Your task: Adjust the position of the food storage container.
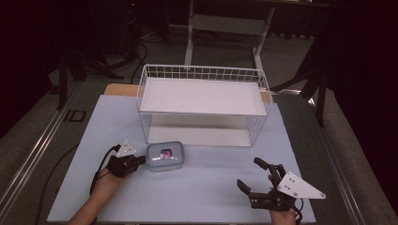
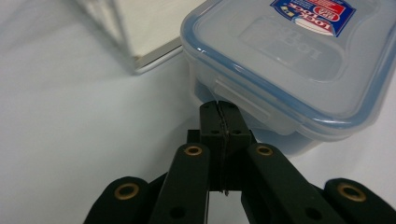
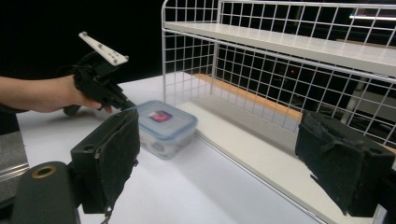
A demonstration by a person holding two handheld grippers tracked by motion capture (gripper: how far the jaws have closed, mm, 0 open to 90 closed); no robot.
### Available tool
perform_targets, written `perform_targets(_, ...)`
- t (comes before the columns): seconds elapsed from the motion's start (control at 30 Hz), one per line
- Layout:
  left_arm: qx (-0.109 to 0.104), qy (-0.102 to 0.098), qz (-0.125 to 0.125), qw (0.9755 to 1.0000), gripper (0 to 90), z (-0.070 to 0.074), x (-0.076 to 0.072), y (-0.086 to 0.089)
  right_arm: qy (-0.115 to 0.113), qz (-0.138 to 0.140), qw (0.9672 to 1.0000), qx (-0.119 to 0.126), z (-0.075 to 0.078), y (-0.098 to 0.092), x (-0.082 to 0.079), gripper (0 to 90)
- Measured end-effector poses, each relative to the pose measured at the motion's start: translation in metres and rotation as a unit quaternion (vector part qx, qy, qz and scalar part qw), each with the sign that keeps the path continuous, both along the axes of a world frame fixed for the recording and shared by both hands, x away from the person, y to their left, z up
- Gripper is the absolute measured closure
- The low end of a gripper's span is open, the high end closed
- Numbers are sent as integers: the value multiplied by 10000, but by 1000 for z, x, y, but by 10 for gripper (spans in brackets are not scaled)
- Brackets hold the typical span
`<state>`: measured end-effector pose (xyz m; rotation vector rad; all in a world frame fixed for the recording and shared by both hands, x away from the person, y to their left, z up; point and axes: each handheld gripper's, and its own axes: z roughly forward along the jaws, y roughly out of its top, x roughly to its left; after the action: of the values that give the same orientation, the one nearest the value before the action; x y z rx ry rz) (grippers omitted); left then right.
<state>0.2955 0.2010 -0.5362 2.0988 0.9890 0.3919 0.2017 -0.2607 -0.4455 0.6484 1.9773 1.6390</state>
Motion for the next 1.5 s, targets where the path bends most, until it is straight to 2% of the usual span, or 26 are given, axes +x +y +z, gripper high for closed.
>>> perform_targets(0.1,15,9,52,10000,900,0,2,-7,6,-8,10000,-31,0,0,1,139)
perform_targets(0.23,-147,100,189,9997,900,4,-2,-4,4,-43,10000,-6,0,-2,1,139)
perform_targets(0.4,54,91,141,9998,900,8,-6,-8,8,-14,10000,5,0,-1,2,140)
perform_targets(0.6,82,79,225,9997,900,8,2,-19,-31,19,10000,-44,0,1,0,140)
perform_targets(0.73,88,69,194,9997,900,6,8,-28,13,31,10000,33,0,-1,0,139)
perform_targets(1.0,11,126,88,9999,900,1,21,-50,69,123,9999,9,-2,1,1,140)
perform_targets(1.23,36,118,-38,9999,900,2,26,-64,89,136,9999,54,-3,0,2,141)
perform_targets(1.37,60,6,-83,9999,900,1,29,-75,124,180,9998,16,-4,1,2,141)
perform_targets(1.5,-21,4,-96,10000,900,-1,32,-83,162,174,9997,36,-4,0,2,141)
